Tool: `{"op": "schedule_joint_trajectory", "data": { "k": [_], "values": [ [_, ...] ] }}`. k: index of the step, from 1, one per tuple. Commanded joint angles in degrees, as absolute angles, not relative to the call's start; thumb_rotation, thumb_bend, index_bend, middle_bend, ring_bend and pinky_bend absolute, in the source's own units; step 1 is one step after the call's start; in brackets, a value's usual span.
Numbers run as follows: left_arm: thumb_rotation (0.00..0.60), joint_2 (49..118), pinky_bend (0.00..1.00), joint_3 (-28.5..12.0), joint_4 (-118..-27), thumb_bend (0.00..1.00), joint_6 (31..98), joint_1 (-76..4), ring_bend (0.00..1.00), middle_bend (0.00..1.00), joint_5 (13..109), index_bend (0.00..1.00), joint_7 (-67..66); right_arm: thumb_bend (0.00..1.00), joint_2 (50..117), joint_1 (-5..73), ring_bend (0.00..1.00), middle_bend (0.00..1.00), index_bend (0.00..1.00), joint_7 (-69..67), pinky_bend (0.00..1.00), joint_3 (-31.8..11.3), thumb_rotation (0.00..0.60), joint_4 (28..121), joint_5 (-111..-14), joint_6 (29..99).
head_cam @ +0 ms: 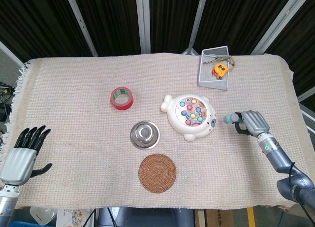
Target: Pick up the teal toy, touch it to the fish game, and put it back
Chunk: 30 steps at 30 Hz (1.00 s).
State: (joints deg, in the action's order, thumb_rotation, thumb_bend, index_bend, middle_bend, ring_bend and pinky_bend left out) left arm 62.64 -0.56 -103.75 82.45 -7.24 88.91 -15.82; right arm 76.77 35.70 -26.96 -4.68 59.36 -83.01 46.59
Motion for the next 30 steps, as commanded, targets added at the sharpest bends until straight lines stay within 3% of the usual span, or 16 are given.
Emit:
{"op": "schedule_joint_trajectory", "data": {
  "k": [1, 14, 30],
  "values": [
    [0.600, 62.8, 0.00, -0.6, -103.7, 0.16, 82.4, -7.3, 0.00, 0.00, 89.0, 0.08, -15.8, 0.78, 74.8, 37.5, 0.52, 0.71, 0.90, -24.0, 0.38, -5.1, 0.600, 62.9, -84.0, 46.3],
    [0.600, 63.2, 0.00, -0.6, -102.9, 0.16, 82.0, -7.5, 0.00, 0.00, 88.4, 0.08, -15.1, 0.79, 69.7, 46.4, 0.53, 0.73, 0.93, -13.2, 0.40, -8.6, 0.600, 73.2, -77.9, 33.9],
    [0.600, 63.6, 0.00, -0.4, -102.0, 0.16, 81.7, -7.5, 0.00, 0.00, 87.8, 0.08, -14.1, 0.80, 68.7, 53.4, 0.53, 0.73, 0.93, -2.5, 0.40, -7.3, 0.600, 74.9, -68.3, 22.9]
  ]
}}
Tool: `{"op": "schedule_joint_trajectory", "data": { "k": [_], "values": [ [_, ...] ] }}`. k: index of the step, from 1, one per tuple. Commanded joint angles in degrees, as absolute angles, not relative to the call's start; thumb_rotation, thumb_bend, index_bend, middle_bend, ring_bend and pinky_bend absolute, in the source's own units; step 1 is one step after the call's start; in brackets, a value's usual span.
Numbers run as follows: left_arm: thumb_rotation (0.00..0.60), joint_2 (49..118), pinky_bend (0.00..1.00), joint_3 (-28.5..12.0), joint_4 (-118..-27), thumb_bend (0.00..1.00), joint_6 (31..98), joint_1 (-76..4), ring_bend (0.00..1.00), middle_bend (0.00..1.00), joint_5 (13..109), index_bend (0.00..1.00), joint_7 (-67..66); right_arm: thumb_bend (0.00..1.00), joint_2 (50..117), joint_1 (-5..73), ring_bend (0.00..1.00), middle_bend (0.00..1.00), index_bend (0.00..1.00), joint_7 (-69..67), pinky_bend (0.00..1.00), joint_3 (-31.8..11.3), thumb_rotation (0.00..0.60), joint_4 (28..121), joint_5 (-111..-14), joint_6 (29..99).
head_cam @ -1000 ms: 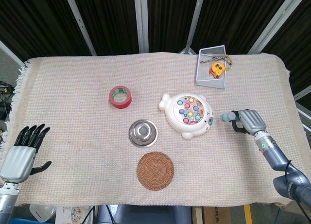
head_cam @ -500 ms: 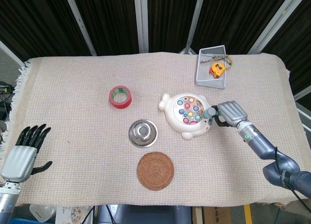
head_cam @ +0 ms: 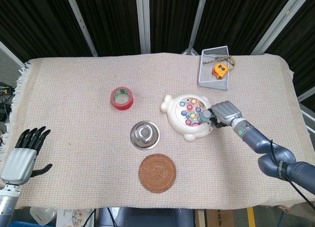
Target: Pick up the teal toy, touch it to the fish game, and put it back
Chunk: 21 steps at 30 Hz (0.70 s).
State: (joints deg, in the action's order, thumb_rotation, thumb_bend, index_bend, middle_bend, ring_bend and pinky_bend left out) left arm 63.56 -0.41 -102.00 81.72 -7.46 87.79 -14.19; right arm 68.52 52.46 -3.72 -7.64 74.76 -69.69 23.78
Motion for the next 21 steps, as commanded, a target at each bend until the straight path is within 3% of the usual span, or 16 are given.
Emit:
{"op": "schedule_joint_trajectory", "data": {
  "k": [1, 21],
  "values": [
    [0.600, 63.6, 0.00, -0.3, -101.9, 0.16, 81.6, -7.5, 0.00, 0.00, 87.8, 0.08, -14.0, 0.80, 68.8, 53.7, 0.53, 0.73, 0.93, -1.8, 0.40, -7.1, 0.600, 74.8, -67.7, 22.7],
    [0.600, 64.0, 0.00, -0.2, -100.5, 0.16, 81.7, -7.4, 0.00, 0.00, 87.8, 0.08, -12.3, 0.80, 66.3, 58.3, 0.54, 0.74, 0.94, 5.6, 0.40, -5.4, 0.600, 78.6, -57.2, 23.9]
  ]
}}
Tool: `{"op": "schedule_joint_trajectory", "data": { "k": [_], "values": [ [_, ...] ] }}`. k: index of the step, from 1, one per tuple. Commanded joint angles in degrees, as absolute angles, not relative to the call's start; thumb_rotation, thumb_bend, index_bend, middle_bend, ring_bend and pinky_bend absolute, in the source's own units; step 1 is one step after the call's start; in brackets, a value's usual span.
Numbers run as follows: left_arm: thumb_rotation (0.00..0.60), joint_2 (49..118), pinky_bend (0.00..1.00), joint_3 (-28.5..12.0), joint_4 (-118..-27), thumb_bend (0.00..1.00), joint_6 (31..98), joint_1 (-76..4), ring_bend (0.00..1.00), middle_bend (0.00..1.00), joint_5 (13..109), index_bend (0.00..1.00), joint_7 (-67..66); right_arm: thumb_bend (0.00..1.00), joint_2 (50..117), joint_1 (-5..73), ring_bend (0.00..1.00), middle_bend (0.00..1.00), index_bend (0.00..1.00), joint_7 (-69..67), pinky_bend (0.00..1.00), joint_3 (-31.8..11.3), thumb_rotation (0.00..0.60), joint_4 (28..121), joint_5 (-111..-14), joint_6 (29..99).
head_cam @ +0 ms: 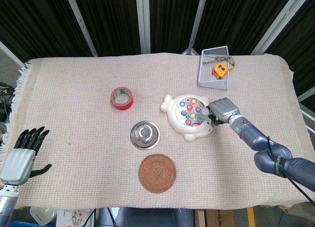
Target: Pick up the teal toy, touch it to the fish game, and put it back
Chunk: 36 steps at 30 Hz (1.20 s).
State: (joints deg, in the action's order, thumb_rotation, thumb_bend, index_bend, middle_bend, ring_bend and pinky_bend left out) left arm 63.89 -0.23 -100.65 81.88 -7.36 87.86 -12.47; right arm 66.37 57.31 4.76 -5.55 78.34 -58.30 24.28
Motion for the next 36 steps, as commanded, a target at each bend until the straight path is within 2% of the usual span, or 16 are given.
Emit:
{"op": "schedule_joint_trajectory", "data": {
  "k": [1, 21, 36],
  "values": [
    [0.600, 64.0, 0.00, -0.2, -100.4, 0.16, 81.7, -7.4, 0.00, 0.00, 87.7, 0.08, -12.2, 0.80, 66.4, 58.7, 0.54, 0.74, 0.94, 6.0, 0.40, -5.3, 0.600, 78.6, -56.7, 23.6],
    [0.600, 64.5, 0.00, -0.2, -98.8, 0.16, 80.0, -7.9, 0.00, 0.00, 86.2, 0.08, -10.8, 0.80, 73.0, 67.0, 0.54, 0.74, 0.94, 12.7, 0.40, 2.3, 0.600, 72.4, -44.0, 21.7],
    [0.600, 64.4, 0.00, -0.1, -99.0, 0.16, 80.6, -7.9, 0.00, 0.00, 87.0, 0.07, -10.8, 0.80, 64.8, 65.3, 0.54, 0.74, 0.94, 11.9, 0.40, 2.9, 0.600, 82.3, -43.5, 27.7]
  ]
}}
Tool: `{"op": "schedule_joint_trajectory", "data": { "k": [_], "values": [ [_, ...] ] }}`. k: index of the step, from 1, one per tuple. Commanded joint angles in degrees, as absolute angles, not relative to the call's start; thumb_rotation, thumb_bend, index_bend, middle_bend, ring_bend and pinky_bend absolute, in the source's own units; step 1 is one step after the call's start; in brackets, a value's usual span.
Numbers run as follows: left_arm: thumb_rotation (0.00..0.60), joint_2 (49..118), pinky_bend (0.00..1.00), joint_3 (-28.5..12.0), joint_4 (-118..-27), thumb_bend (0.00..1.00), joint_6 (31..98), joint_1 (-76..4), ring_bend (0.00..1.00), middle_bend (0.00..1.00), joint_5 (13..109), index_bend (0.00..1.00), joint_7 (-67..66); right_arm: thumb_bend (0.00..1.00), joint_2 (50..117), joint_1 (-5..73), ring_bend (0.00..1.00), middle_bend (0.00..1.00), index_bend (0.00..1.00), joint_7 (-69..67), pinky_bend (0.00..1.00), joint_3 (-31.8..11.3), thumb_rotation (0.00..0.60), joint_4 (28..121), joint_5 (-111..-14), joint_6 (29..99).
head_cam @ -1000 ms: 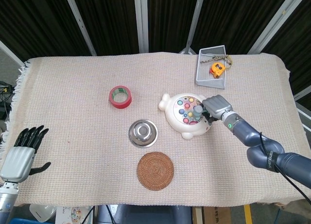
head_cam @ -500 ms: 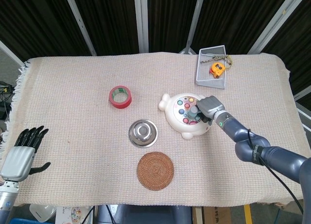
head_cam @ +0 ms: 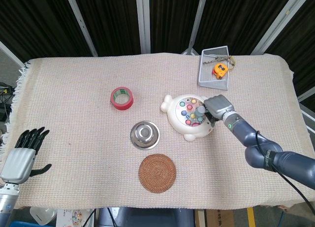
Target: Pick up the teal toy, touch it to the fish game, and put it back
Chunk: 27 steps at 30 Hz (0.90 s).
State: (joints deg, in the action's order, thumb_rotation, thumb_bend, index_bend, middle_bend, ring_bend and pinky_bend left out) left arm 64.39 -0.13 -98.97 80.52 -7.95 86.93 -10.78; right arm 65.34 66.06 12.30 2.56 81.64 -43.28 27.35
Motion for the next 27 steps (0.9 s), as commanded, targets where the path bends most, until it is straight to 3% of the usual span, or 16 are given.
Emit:
{"op": "schedule_joint_trajectory", "data": {
  "k": [1, 19, 27],
  "values": [
    [0.600, 64.3, 0.00, 0.0, -99.0, 0.16, 80.6, -7.9, 0.00, 0.00, 87.1, 0.07, -10.8, 0.80, 64.7, 65.0, 0.54, 0.74, 0.94, 11.8, 0.40, 3.0, 0.600, 82.4, -43.6, 27.8],
    [0.600, 63.5, 0.00, 0.3, -100.7, 0.16, 81.4, -7.5, 0.00, 0.00, 87.6, 0.07, -12.2, 0.80, 69.8, 52.6, 0.53, 0.74, 0.94, 1.3, 0.40, 3.5, 0.600, 72.1, -53.6, 28.0],
    [0.600, 63.2, 0.00, 0.3, -101.8, 0.16, 81.4, -7.5, 0.00, 0.00, 87.6, 0.07, -13.4, 0.80, 72.9, 49.1, 0.46, 0.70, 0.86, -4.5, 0.34, 2.0, 0.600, 66.0, -60.4, 27.0]
  ]
}}
